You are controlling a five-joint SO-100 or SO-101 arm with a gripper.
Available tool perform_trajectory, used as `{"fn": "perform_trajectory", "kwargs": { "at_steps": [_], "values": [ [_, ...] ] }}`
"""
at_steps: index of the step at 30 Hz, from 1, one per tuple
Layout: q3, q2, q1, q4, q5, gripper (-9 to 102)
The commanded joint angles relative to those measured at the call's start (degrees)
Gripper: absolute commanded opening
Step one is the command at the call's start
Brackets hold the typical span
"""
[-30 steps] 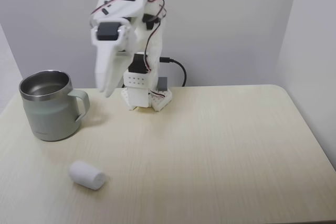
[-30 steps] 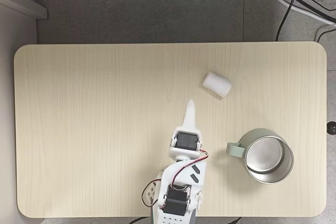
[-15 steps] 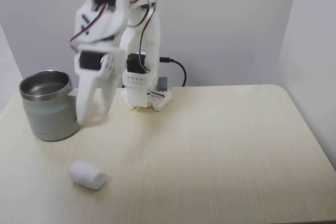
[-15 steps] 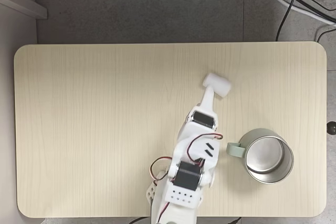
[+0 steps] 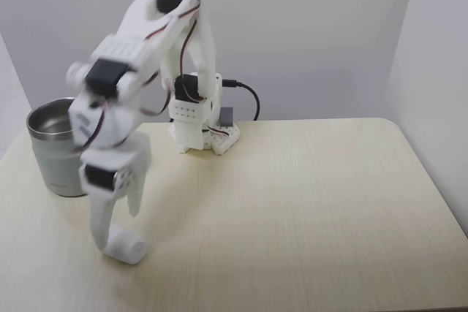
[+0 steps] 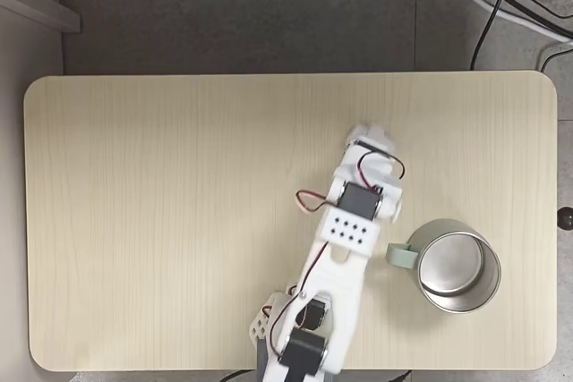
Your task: Grasp a dressing and put it in the cup.
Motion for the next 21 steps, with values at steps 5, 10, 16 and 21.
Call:
{"fn": "perform_trajectory", "kwargs": {
  "at_steps": [5, 10, 16, 21],
  "values": [
    [9.23, 10.46, 0.7, -0.35, -3.16, 29],
    [10.02, 12.22, 0.44, -0.44, -4.57, 26],
    [11.6, 13.01, -0.44, 1.05, -6.15, 2],
    [11.69, 12.04, -0.26, 1.76, -5.54, 0]
  ]
}}
